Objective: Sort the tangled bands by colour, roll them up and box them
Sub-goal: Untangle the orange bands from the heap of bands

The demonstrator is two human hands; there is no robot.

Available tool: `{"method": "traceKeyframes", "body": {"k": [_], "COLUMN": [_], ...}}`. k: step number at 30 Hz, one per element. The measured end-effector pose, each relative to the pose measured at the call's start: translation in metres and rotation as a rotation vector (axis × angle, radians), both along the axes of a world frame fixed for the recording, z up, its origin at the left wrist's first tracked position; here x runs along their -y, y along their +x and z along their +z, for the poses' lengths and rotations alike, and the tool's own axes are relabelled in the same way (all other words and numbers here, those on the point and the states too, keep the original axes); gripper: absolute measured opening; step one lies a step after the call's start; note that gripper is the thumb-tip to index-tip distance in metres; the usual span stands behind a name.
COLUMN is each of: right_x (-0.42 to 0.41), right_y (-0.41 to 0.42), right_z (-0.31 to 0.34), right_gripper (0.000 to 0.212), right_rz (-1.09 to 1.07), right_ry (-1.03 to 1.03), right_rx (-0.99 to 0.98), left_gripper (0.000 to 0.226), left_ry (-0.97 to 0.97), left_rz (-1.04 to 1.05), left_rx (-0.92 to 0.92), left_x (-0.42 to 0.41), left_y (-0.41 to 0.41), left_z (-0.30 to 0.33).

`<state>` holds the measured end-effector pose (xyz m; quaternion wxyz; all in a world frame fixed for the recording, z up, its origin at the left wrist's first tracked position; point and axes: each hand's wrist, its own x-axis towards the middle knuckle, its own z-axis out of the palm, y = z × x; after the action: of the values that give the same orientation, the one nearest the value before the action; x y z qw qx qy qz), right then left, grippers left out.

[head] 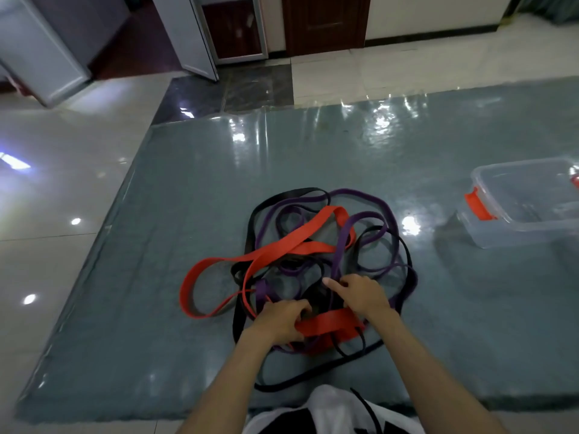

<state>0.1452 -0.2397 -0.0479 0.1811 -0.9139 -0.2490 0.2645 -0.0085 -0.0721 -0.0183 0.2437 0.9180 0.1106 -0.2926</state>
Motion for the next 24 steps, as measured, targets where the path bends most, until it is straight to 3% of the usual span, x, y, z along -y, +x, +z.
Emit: {"method": "traceKeyframes", "body": {"k": [4, 8, 9, 14, 16, 20, 22, 24], "right_x": [-0.004, -0.006, -0.006, -0.003, -0.004, -0.008, -0.01, -0.011], "right_y": [0.003, -0.003, -0.003, 0.008, 0.016, 0.033, 0.038, 0.043], "right_z": [0.001, -0.011, -0.014, -0.009, -0.003, 0.006, 0.007, 0.01], "right_gripper": [0.077, 0.049, 0.046, 0.038, 0.042, 0.025, 0.019, 0.015], "right_rz": [0.019, 0.076, 0.069, -0.093, -0.218, -0.459, -0.62, -0.83], "right_ry": [-0.141, -0.256, -0.222, 0.137, 0.246, 0.412, 0.561, 0.778], "right_rx": [-0.147, -0.253, -0.304, -0.481, -0.472, -0.441, -0.494, -0.679], "left_gripper": [0.055, 0.032, 0.029, 0.06, 0.053, 0.037, 0.029, 0.027], "left_ry": [-0.003, -0.009, 0.003, 0.095, 0.087, 0.05, 0.041, 0.028], "left_rz": [-0.075, -0.069, -0.058, -0.044, -0.005, 0.069, 0.045, 0.014], "left_rx": [0.032, 0.057, 0.073, 0.022, 0.1, 0.288, 0.254, 0.14], "left_x": [0.002, 0.002, 0.002, 0.0, 0.001, -0.007, -0.021, -0.038], "left_y": [-0.003, -0.006, -0.007, -0.013, -0.016, -0.014, -0.013, -0.016], "left_z": [0.002, 0.001, 0.001, 0.004, 0.005, 0.016, 0.024, 0.029]}}
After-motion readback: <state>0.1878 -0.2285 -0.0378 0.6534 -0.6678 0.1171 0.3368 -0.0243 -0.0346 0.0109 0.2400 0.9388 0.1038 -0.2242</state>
